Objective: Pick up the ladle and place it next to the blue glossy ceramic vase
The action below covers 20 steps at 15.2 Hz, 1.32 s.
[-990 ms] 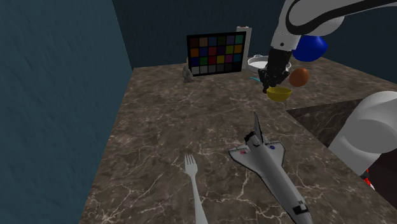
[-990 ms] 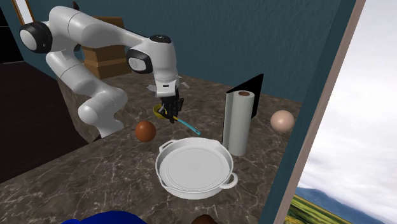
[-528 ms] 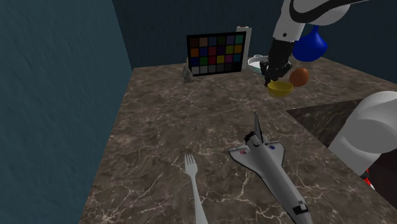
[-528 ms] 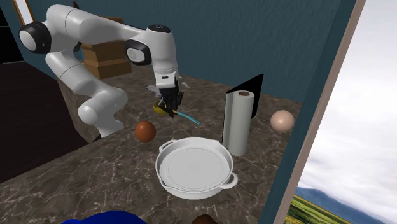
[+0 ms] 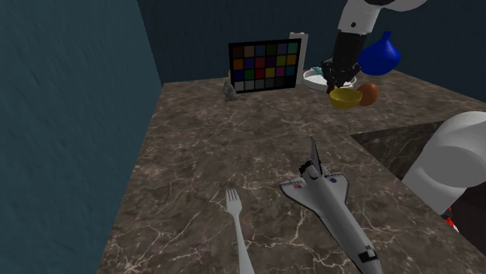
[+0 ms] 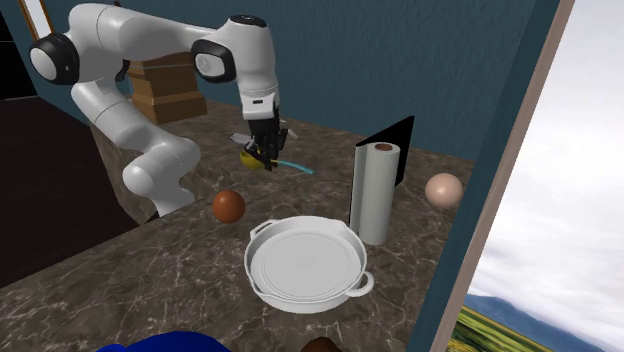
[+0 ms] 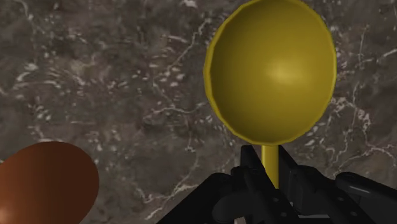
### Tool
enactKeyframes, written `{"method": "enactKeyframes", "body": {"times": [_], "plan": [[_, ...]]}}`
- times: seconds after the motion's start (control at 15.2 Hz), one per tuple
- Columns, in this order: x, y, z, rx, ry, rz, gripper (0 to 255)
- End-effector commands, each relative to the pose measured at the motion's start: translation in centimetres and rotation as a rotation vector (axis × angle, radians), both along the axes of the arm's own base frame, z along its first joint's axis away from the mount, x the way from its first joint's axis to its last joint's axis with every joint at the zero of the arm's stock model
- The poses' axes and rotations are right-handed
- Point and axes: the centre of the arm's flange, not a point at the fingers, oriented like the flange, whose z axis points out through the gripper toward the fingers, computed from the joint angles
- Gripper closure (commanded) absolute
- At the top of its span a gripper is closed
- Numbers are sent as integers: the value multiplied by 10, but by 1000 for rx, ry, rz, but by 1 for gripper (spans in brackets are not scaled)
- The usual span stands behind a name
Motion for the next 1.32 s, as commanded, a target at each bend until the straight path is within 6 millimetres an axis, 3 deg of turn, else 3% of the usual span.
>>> {"method": "enactKeyframes", "body": {"times": [0.0, 1.25], "plan": [[0, 0, 11, 0, 0, 0, 255], [0, 0, 111, 0, 0, 0, 255]]}}
